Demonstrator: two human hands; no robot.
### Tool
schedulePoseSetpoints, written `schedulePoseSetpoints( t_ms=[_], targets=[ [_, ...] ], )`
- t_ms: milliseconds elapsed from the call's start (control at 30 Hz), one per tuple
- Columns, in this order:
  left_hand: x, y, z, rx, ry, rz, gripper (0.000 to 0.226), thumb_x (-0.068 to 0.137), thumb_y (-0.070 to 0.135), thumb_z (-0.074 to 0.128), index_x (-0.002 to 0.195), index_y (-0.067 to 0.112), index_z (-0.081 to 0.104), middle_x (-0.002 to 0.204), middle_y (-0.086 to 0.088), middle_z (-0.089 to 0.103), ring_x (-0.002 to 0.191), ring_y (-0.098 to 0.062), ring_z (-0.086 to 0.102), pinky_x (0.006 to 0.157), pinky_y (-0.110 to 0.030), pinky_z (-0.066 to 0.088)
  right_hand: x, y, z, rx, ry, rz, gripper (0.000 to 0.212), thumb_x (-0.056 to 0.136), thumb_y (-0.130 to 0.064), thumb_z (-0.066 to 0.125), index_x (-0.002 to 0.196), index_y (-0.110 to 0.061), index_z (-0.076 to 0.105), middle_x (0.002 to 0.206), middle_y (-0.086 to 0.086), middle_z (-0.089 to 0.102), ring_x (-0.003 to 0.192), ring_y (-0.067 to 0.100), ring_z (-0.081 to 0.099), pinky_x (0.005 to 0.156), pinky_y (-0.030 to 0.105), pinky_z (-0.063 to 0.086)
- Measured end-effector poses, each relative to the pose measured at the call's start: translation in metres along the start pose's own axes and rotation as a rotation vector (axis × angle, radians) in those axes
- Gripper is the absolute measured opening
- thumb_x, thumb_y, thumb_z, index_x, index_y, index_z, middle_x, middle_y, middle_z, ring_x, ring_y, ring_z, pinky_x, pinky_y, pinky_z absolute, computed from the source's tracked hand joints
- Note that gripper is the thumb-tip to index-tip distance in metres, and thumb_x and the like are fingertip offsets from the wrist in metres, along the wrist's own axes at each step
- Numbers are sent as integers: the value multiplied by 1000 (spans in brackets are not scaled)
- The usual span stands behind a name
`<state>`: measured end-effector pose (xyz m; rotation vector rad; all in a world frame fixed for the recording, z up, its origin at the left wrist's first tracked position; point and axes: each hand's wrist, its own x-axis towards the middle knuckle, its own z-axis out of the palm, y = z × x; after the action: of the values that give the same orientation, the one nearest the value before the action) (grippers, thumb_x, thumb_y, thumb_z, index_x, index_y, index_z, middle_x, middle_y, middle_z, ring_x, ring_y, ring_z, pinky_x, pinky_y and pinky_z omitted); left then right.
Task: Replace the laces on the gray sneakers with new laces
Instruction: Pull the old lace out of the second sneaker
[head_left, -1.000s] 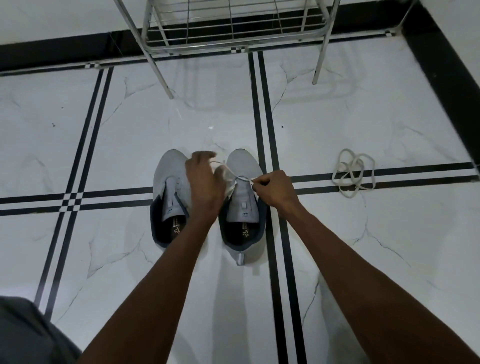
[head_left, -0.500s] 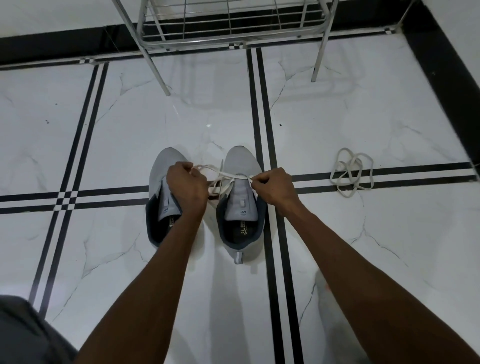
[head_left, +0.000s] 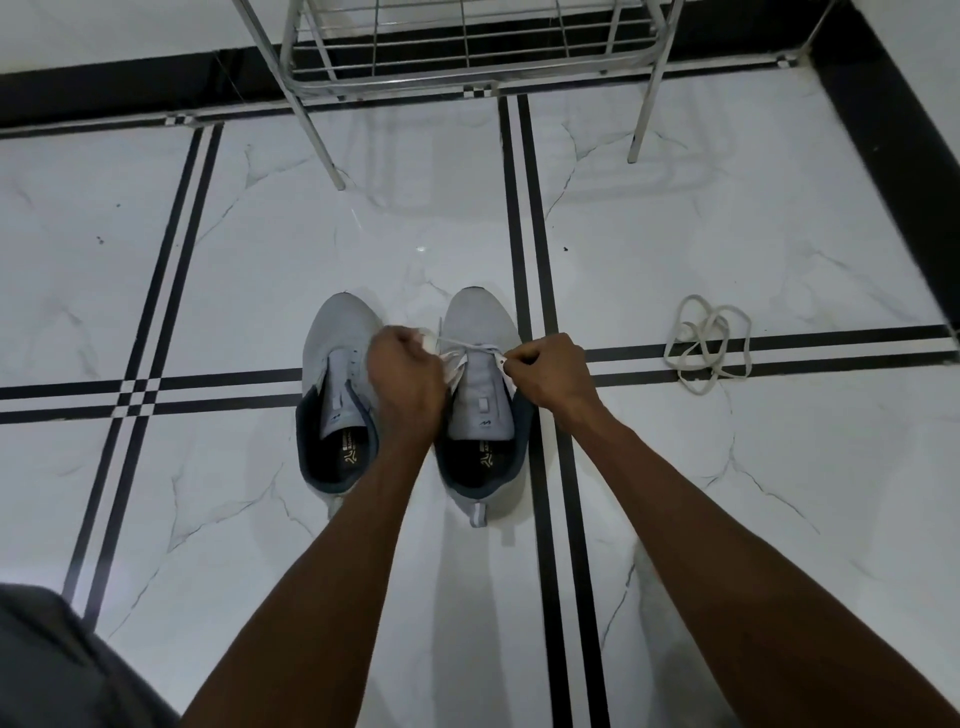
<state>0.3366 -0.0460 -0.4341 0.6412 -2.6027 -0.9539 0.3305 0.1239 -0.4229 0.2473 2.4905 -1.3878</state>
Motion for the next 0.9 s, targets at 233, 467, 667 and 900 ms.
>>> schedulePoseSetpoints(
  t_ms=[233, 467, 667, 900],
  targets=[
    [5, 2, -7, -204, 100, -325, 19, 94, 7, 50, 102, 5, 68, 99, -9, 71, 84, -19, 62, 66, -15, 37, -2, 5, 3, -7, -29, 11, 22, 88, -10, 63, 76, 1, 77, 73, 16, 74, 60, 14, 60, 47, 16, 42],
    [0, 2, 1, -142, 39, -163, 28, 90, 5, 58, 117, 2, 59, 118, -17, 61, 110, -32, 57, 96, -39, 47, -4, 2, 7, -10, -45, -15, 23, 86, -6, 60, 72, 3, 75, 67, 13, 70, 56, 13, 57, 49, 18, 41],
    [-11, 3, 11, 63, -270, 488, 22, 84, 7, 73, 106, 9, 76, 112, -11, 70, 108, -30, 57, 90, -38, 47, -1, 5, 9, -65, -16, -52, 22, 88, -15, 65, 77, -2, 78, 76, 12, 75, 69, 20, 70, 52, 14, 47],
    [-9, 5, 19, 306, -383, 529, 7, 84, 0, 68, 79, 2, 72, 86, -15, 67, 82, -33, 59, 71, -41, 44, 5, 1, 16, -281, -46, -96, 25, 85, -23, 69, 70, -4, 74, 64, 6, 65, 59, 17, 60, 58, 26, 47]
  ],
)
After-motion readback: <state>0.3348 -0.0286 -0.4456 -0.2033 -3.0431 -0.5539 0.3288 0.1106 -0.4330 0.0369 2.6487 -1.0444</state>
